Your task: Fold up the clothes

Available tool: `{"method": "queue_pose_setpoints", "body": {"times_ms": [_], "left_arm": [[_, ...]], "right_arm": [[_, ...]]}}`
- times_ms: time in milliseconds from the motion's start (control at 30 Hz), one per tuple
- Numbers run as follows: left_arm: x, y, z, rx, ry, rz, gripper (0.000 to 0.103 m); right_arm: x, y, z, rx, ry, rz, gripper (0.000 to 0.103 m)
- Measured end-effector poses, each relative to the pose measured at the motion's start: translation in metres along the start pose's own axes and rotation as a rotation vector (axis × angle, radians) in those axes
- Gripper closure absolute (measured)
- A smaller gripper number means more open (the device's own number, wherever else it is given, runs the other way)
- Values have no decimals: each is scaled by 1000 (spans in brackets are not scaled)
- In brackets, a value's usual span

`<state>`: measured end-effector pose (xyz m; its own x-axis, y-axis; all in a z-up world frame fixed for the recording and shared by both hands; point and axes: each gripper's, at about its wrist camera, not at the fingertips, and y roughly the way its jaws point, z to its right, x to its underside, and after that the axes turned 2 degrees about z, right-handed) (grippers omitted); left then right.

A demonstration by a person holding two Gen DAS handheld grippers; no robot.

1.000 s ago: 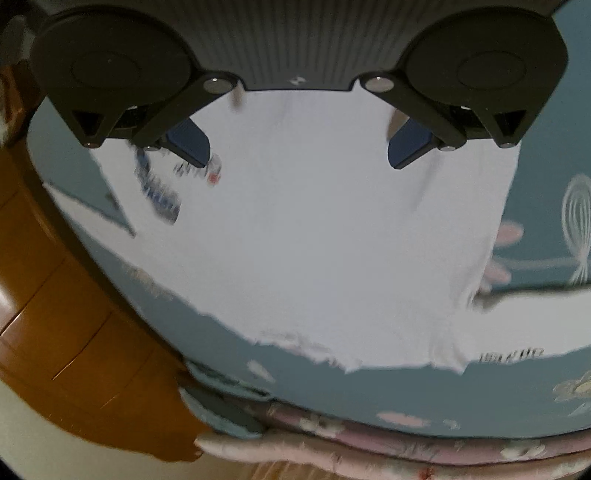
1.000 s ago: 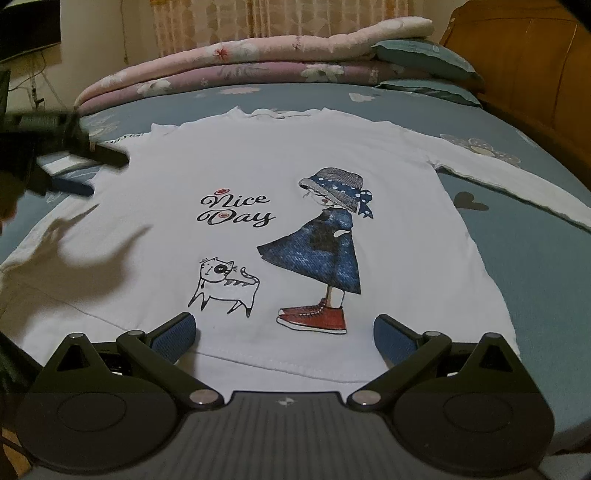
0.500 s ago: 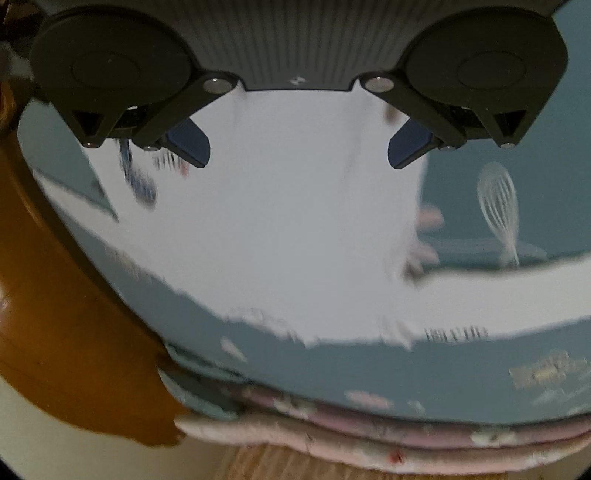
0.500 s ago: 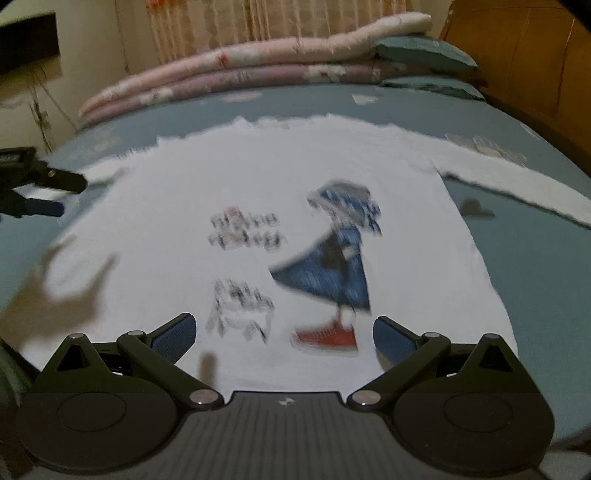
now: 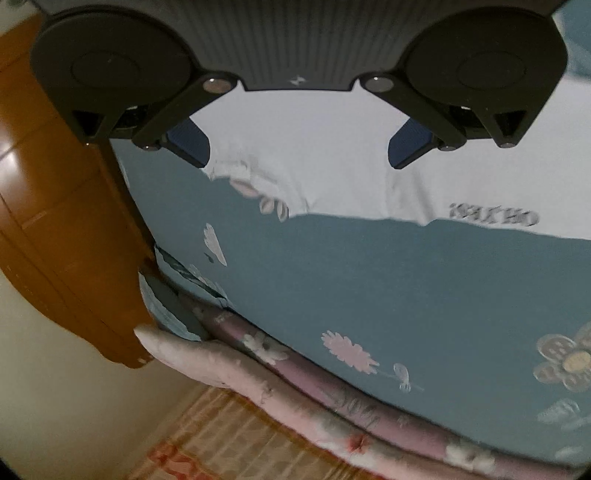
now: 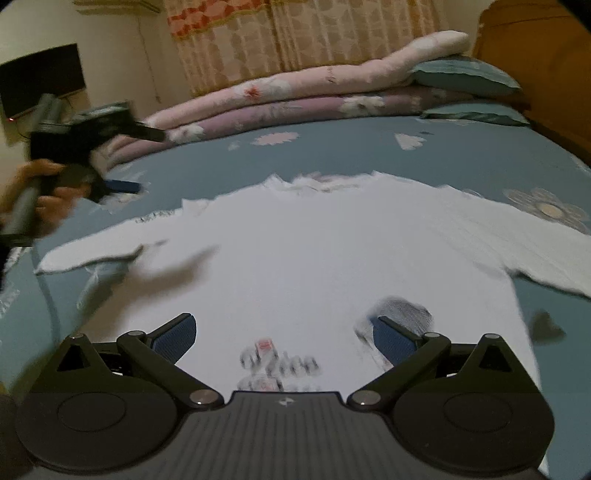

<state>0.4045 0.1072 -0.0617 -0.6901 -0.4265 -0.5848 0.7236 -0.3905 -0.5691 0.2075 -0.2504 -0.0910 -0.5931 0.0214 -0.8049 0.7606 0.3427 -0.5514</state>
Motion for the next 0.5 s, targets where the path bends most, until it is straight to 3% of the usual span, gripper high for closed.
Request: {"method": "queue_pose_setpoints", "body": {"times_ms": [233,500], "left_arm": [[-11,73,-21,-93,-13,-71,1],[-10,104,-32,-148,-19,-89,1]], "right_arm": [[-11,48,-4,-74,-75,-14,0],[7,40,3,-100,-51,-18,0]]}}
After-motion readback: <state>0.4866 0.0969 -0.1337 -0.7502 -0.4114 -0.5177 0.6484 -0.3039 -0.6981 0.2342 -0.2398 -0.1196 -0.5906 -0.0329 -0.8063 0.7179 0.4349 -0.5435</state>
